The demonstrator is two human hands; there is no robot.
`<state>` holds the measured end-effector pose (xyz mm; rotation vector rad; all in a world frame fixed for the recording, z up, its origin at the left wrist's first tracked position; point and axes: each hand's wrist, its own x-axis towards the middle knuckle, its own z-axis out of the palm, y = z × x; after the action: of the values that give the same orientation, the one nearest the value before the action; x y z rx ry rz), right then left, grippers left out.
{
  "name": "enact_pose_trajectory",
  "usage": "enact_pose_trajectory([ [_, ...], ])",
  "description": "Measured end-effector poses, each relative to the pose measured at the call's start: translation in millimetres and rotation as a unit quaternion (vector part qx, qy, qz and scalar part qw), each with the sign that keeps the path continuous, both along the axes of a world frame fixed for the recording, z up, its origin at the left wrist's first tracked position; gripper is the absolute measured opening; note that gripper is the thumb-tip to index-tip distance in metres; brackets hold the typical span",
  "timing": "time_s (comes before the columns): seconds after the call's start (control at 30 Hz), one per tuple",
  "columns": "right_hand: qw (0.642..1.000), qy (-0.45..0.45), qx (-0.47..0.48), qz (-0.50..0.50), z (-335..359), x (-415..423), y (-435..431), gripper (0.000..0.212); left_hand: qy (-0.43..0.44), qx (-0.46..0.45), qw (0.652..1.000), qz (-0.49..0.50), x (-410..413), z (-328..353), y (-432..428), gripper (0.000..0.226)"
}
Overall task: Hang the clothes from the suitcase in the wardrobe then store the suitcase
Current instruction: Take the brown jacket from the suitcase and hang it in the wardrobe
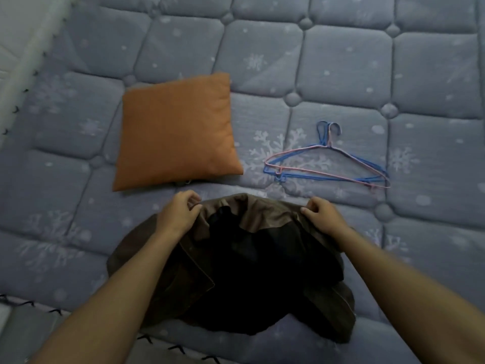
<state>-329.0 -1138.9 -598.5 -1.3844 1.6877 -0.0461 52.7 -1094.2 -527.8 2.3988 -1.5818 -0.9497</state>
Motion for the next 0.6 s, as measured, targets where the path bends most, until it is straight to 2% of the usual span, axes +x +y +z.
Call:
enact_pose_trajectory([
  [0.07, 0.998, -0.039, 0.014, -0.054, -20, -8, -8, 0.017, -0.018, -0.008, 0.999, -0.051, -18, -17, -23, 0.009],
  [0.13, 0.981, -0.118, 0.026, -0.150, -33, -16, -19, 0.016, -0.009, -0.023, 0.996, -0.080, -41, -30, -46, 0.009],
  [0.23, 0.926, -0.229, 0.060, -0.293, -47, -31, -32, 0.015, 0.027, -0.048, 0.995, -0.083, -82, -54, -86, 0.010],
  [0.33, 0.871, -0.293, 0.085, -0.385, -62, -48, -44, 0.024, 0.063, -0.044, 0.993, -0.087, -122, -86, -125, 0.019],
  [0.4, 0.822, -0.341, 0.122, -0.440, -71, -57, -49, 0.027, 0.092, -0.023, 0.994, -0.059, -143, -106, -147, 0.028],
  [0.5, 0.761, -0.389, 0.159, -0.494, -90, -67, -49, 0.028, 0.083, -0.014, 0.996, -0.020, -163, -136, -172, 0.043],
  [0.6, 0.737, -0.411, 0.159, -0.512, -106, -70, -46, 0.036, 0.078, -0.005, 0.997, 0.001, -173, -156, -186, 0.034],
])
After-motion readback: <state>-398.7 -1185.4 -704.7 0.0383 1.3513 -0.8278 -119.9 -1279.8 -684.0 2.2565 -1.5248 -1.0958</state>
